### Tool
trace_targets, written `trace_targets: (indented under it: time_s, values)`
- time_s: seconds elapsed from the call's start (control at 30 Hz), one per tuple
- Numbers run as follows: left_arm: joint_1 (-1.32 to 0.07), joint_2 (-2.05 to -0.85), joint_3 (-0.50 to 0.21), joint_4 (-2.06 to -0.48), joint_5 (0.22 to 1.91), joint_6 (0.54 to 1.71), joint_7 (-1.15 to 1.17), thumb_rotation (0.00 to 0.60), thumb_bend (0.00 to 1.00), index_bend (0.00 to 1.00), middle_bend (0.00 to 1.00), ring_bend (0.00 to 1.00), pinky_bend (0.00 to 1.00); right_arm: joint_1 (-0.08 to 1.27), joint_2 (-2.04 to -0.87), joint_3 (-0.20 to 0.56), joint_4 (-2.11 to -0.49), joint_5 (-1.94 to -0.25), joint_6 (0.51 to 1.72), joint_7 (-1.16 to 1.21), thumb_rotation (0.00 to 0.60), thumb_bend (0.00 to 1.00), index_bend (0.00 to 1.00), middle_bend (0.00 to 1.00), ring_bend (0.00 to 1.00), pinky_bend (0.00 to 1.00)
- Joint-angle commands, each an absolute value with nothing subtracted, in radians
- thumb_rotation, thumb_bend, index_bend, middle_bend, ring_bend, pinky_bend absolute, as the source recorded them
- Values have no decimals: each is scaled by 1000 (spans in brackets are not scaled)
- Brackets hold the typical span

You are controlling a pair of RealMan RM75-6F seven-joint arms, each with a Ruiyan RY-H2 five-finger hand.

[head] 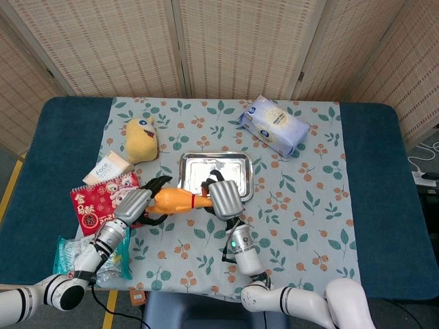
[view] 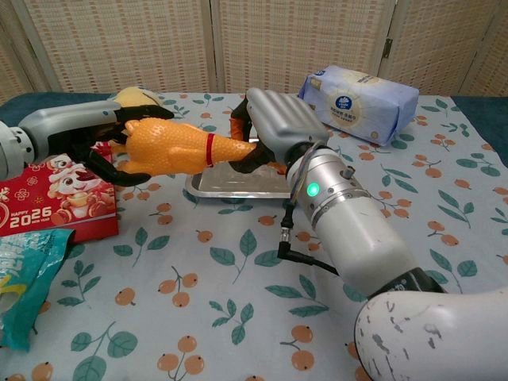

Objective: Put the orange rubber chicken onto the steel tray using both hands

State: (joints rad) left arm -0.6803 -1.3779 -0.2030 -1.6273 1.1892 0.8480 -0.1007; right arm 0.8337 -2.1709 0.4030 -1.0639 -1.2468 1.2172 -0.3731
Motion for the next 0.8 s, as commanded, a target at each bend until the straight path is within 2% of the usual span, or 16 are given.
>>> trace_targets:
  time_s: [0.03,0.17,0.27,0.33,0.43,0.5,0.63,0.7,0.8]
  values:
    - [-696,-1395,-205,-1615,1170,833,-92,600,325,0,9,14,209,838,-2176,407,-1055,-1242,1214,-371,600,322,859,567,704,914]
    - [-712,-1415,-208,-1607,1152,834,-64,600,326,0,44,49,237,843,-2181,415,-1043,-1230,1203,-368,600,323,859,568,707,916]
    - [-719,-1434,-212,-1603,1133,856,-27,600,326,34,134,137,304,846,-2183,419,-1041,-1229,1204,-361,600,323,859,567,707,916]
    - [-723,-1449,-215,-1598,1117,879,8,600,331,153,238,230,370,846,-2183,419,-1044,-1229,1204,-357,600,323,859,567,707,916]
    - [-725,-1464,-217,-1599,1093,908,57,600,361,402,467,433,530,847,-2181,418,-1052,-1233,1210,-357,600,323,859,567,707,916]
    - [-726,-1470,-216,-1602,1076,921,82,600,407,502,561,515,614,845,-2178,418,-1060,-1233,1214,-357,600,323,859,567,707,917]
    - [-728,-1475,-219,-1606,1040,936,117,600,565,659,700,639,754,842,-2170,415,-1075,-1234,1216,-360,600,323,859,568,707,916]
    - [-728,-1478,-224,-1608,1029,945,124,600,685,768,780,712,826,840,-2165,415,-1082,-1233,1217,-362,600,323,859,568,707,916]
    - [-725,-1486,-225,-1603,1029,970,139,600,764,845,833,767,880,838,-2161,413,-1089,-1232,1218,-365,600,323,859,567,707,917]
